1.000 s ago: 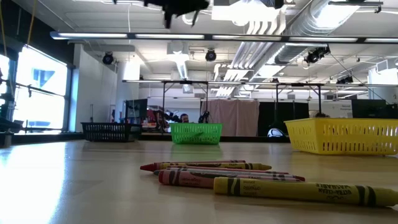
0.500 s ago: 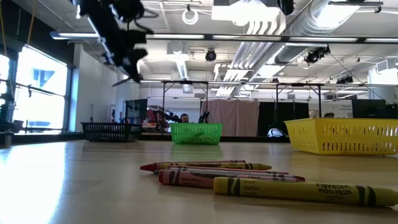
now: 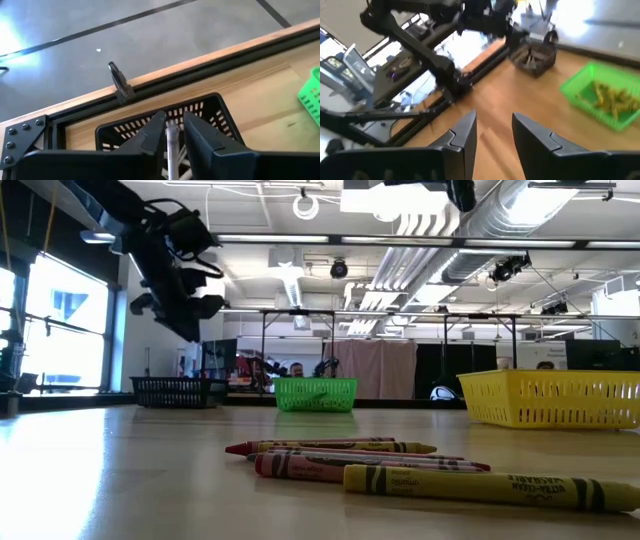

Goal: Sort crayons
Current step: Put the gray crayon into the black basket, then put the red crayon into the yellow basket

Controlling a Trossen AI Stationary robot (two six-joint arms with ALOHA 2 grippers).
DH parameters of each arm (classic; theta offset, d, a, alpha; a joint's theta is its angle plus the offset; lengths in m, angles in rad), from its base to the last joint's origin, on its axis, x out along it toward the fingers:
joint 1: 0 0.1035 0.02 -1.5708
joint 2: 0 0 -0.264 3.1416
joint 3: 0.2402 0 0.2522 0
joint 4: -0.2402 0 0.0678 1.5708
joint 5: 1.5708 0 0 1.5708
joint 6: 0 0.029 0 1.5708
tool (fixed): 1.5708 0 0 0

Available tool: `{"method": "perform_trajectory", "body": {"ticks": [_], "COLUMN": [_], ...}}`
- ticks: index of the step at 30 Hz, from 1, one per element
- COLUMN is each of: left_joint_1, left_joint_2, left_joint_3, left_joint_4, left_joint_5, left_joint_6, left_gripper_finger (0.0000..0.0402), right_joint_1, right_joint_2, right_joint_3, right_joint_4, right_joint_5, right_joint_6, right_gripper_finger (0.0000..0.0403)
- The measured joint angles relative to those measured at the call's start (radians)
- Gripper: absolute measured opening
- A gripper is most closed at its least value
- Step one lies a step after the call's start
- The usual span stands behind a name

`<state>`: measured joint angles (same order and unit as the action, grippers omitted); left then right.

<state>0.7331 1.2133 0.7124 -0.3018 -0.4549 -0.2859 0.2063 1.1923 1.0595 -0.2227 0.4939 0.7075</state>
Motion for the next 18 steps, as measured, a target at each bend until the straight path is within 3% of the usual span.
{"method": "perform_trajectory", "body": {"ticks": [4,9,14,18], "left_joint_1": [0.016,0.02,0.017,-0.022], "left_joint_2": [0.0,0.0,0.0,0.0], "left_joint_3": [0.0,0.0,0.0,0.0], "left_joint_4": [0.018,0.017,0.021,0.079], "left_joint_5": [0.033,0.174,0.507,0.756], "left_joint_6": [0.0,-0.015,-0.081,-0.107], "left_gripper_finger": [0.0085,0.0103,0.0104,0.0097], "right_joint_1": [0.018,0.062,0.149,0.259], "right_joint_2": [0.0,0.0,0.0,-0.001], "right_joint_3": [0.0,0.0,-0.004,-0.067], "right_joint_4": [-0.118,-0.347,-0.607,-0.677], "right_joint_5": [-0.06,-0.169,-0.358,-0.408], "right_joint_6": [0.101,0.323,0.534,0.623], "right_gripper_finger": [0.011,0.011,0.011,0.011]}}
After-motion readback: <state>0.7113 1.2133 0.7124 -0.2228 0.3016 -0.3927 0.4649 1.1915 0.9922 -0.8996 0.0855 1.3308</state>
